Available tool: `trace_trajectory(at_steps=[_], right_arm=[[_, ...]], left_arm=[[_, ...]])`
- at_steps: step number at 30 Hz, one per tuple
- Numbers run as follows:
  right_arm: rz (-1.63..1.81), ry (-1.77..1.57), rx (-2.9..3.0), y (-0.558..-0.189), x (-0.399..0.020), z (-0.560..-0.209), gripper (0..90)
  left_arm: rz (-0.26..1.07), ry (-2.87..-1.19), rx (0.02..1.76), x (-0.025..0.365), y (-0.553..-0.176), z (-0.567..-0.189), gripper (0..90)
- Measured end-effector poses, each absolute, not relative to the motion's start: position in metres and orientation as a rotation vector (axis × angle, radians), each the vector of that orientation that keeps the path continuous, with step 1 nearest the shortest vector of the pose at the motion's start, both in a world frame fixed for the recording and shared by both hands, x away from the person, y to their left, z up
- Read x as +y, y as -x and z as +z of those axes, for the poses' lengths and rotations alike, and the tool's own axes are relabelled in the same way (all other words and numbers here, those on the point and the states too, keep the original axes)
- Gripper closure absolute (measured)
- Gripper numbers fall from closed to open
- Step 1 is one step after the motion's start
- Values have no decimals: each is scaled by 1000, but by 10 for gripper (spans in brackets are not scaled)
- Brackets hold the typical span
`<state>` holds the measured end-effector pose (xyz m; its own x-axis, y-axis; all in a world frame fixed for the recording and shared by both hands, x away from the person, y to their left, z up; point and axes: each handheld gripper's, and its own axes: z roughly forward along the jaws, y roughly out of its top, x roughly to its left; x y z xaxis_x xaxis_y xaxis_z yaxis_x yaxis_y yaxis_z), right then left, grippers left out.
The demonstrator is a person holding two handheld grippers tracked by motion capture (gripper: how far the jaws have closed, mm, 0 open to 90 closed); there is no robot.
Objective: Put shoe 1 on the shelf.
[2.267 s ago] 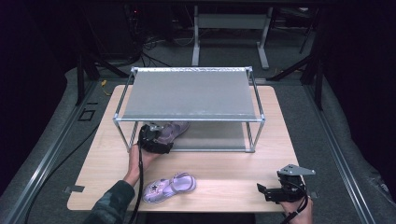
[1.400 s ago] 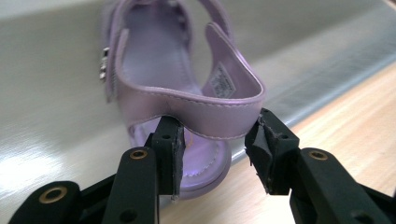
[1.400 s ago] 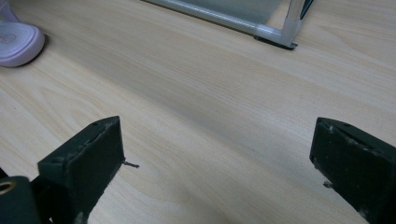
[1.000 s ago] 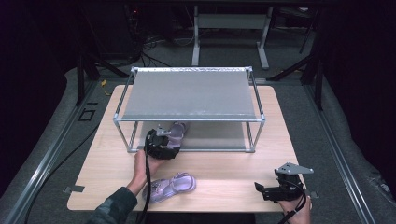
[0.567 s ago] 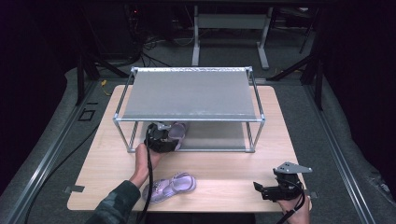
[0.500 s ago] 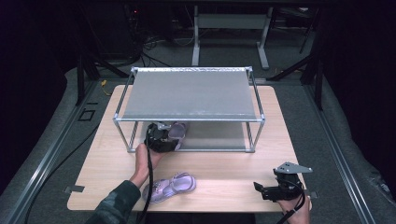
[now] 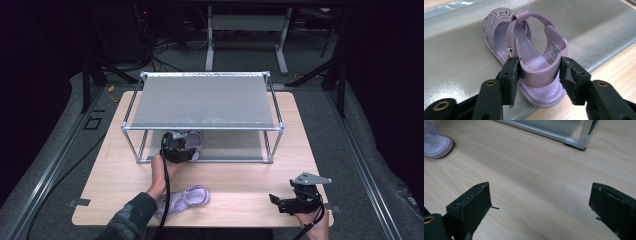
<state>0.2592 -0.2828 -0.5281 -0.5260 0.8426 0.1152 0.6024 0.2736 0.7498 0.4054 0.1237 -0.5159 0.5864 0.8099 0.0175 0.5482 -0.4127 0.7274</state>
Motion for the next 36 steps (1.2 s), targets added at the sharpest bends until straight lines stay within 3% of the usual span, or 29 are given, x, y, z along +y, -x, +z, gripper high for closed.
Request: trace_trajectory(at_steps=[3,5,13,25,36], right_arm=[[1116,-1325,2254,-259,-284,-528,37],[1126,-1322,2248,-258,-285,-528,36],[1171,-1278,2272,-260,-277,-528,34],[1201,-1154,2360,-272,-245,-527,11],[1224,-1040,2429,-280,-217,-526,0]], left_arm=[[501,-2109,1074,124,-402,-515,412],[518,-2115,1051,125,-398,-513,308],[496,-2105,1006,130,-375,-502,165],[496,-2103,962,164,-336,-487,72],[521,-2066,1047,204,-311,-487,8]])
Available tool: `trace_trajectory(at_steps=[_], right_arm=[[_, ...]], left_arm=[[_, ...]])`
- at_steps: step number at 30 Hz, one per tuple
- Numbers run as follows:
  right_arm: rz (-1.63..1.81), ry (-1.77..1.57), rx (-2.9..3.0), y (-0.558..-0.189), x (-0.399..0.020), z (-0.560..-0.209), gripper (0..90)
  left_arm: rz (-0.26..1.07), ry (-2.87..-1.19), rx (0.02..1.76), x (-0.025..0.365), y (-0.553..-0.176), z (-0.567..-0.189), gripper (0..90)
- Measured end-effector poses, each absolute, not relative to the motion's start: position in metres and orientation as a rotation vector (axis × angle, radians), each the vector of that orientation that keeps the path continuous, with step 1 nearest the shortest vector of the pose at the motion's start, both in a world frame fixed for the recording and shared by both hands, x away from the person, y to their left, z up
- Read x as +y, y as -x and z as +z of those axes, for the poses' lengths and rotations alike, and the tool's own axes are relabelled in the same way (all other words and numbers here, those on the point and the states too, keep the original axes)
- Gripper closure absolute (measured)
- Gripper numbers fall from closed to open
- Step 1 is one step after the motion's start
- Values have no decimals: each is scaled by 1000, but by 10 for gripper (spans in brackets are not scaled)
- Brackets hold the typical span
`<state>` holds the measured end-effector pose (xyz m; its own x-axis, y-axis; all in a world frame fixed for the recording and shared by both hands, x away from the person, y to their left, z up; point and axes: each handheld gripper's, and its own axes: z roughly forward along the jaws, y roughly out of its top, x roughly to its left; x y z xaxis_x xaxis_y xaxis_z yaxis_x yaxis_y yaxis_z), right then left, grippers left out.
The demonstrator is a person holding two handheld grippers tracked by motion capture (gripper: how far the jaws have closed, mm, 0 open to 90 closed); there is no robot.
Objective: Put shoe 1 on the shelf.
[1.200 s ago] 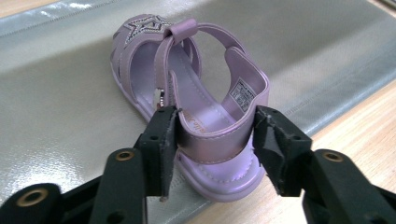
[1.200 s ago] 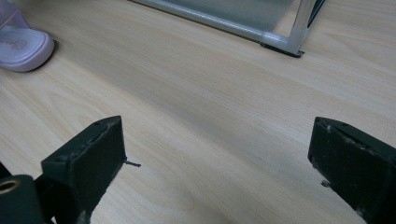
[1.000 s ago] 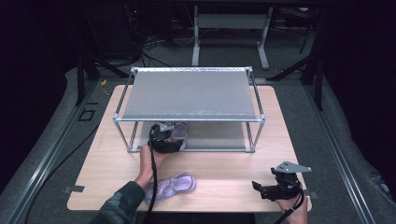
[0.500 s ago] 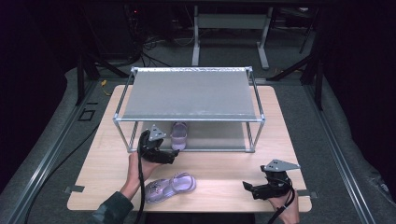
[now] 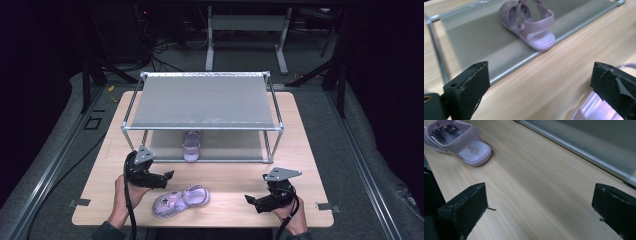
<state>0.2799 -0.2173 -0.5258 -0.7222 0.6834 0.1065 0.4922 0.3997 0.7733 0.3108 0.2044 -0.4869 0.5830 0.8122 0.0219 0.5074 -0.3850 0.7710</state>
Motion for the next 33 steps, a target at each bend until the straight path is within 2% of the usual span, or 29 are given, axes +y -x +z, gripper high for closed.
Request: trace_trajectory(at_steps=[16,33], right_arm=[[1281,-912,2504,-291,-181,-524,0],[1300,-735,2627,-301,-136,-528,0]], left_arm=[[602,-2014,1167,256,-275,-494,1],[562,-1937,1318,304,-244,-519,0]])
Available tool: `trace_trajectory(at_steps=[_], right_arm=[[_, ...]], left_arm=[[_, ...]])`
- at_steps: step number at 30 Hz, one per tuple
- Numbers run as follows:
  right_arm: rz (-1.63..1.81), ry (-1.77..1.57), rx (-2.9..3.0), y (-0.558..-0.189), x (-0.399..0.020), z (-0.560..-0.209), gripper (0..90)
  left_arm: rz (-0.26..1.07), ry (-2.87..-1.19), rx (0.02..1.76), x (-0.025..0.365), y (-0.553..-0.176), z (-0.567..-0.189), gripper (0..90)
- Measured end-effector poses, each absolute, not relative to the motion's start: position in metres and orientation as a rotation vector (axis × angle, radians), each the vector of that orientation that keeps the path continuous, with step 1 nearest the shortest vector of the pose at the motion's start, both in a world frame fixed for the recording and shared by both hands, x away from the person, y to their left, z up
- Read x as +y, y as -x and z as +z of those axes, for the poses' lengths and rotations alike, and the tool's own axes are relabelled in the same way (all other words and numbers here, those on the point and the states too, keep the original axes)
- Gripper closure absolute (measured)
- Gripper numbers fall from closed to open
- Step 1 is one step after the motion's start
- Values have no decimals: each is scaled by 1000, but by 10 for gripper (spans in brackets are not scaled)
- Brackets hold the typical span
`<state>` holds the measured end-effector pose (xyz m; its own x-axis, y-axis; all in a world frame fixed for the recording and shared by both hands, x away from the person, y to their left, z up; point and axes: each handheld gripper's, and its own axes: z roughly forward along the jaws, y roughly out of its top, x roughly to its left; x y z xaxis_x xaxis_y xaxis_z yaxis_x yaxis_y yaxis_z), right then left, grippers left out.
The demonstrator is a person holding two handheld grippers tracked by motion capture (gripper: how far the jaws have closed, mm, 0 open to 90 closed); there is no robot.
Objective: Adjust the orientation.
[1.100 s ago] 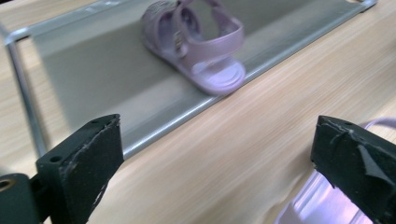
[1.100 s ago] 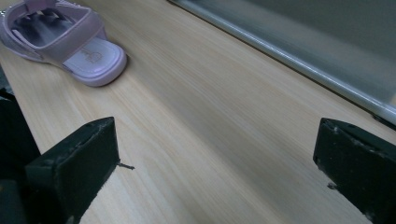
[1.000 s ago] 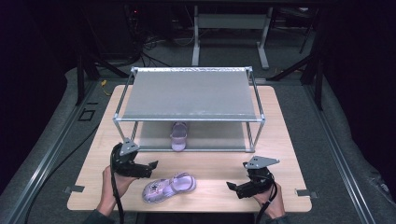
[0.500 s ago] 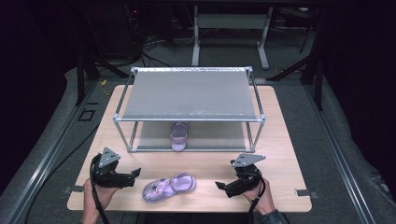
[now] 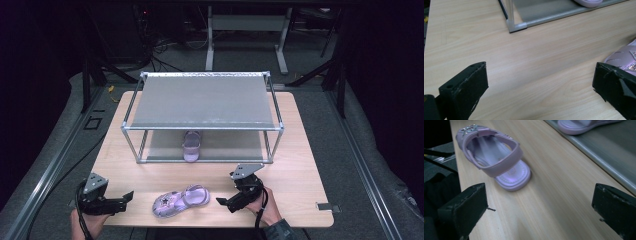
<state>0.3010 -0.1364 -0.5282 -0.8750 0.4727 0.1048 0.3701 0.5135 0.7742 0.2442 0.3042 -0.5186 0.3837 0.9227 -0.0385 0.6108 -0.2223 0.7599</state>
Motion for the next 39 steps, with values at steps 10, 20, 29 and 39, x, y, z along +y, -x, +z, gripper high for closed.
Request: trace_trajectory(at_steps=[10,20,29,39], right_arm=[[1306,-489,2771,-306,-100,-532,0],[1218,-296,2863,-312,-72,-535,0],[1135,-202,2903,-316,-47,-544,2],[1093,-173,2934,-319,-39,-549,194]], left_arm=[[546,-1915,1325,311,-240,-523,0],[545,-1909,1320,312,-239,-523,0],[536,-1911,1320,313,-238,-524,0],[537,-1896,1321,317,-236,-524,0]])
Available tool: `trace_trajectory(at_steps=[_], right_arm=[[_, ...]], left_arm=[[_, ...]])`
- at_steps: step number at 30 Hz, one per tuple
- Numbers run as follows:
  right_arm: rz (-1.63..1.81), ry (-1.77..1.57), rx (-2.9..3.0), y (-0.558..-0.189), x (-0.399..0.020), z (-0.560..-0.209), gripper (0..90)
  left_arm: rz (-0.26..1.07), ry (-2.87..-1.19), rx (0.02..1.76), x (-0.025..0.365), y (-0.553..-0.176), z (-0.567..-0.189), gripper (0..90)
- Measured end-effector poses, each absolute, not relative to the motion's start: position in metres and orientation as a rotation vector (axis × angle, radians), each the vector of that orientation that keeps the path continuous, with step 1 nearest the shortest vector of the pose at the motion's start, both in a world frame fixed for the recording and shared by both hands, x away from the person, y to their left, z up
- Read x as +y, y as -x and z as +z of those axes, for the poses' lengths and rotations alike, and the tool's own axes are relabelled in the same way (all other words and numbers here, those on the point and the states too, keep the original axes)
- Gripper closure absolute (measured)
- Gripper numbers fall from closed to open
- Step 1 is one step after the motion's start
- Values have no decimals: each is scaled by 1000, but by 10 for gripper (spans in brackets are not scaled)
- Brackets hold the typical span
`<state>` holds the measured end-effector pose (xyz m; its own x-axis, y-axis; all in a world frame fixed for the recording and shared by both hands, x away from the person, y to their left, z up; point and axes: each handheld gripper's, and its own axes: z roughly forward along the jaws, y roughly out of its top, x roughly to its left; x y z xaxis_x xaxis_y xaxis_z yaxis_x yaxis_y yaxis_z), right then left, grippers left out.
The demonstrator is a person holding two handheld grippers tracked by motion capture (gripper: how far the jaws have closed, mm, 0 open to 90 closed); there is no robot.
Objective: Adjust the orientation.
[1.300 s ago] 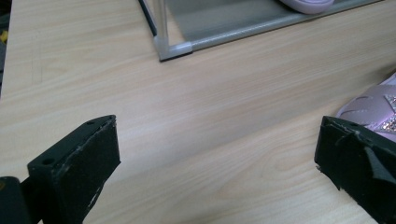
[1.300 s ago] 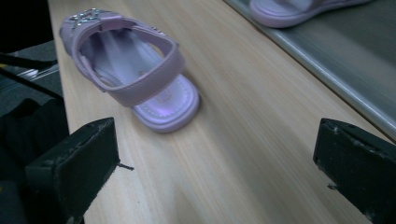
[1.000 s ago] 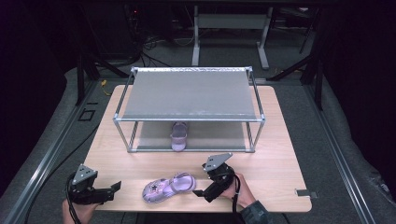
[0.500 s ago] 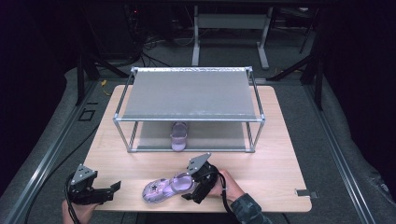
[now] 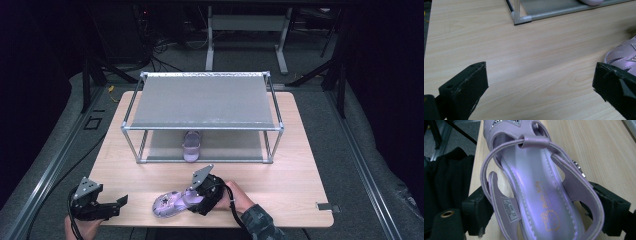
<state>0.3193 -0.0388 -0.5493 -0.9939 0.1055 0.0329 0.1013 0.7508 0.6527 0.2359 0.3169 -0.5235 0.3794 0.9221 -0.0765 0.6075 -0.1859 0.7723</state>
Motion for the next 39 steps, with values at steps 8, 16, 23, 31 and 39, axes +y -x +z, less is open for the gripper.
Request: trace_trajectory(at_steps=[8,16,23,31,39], right_arm=[[1069,-177,2920,-317,-39,-551,257],[1074,-155,2850,-313,-41,-551,344],[1123,-196,2812,-304,-46,-551,352],[1178,-400,2713,-292,-74,-542,354],[1187,-543,2647,-279,-101,-535,354]], left_arm=[[543,-1892,1320,317,-235,-522,0],[555,-1890,1316,316,-234,-520,0],[548,-1877,1328,315,-236,-521,0],[580,-1875,1353,309,-241,-517,0],[606,-1871,1371,307,-244,-516,0]])
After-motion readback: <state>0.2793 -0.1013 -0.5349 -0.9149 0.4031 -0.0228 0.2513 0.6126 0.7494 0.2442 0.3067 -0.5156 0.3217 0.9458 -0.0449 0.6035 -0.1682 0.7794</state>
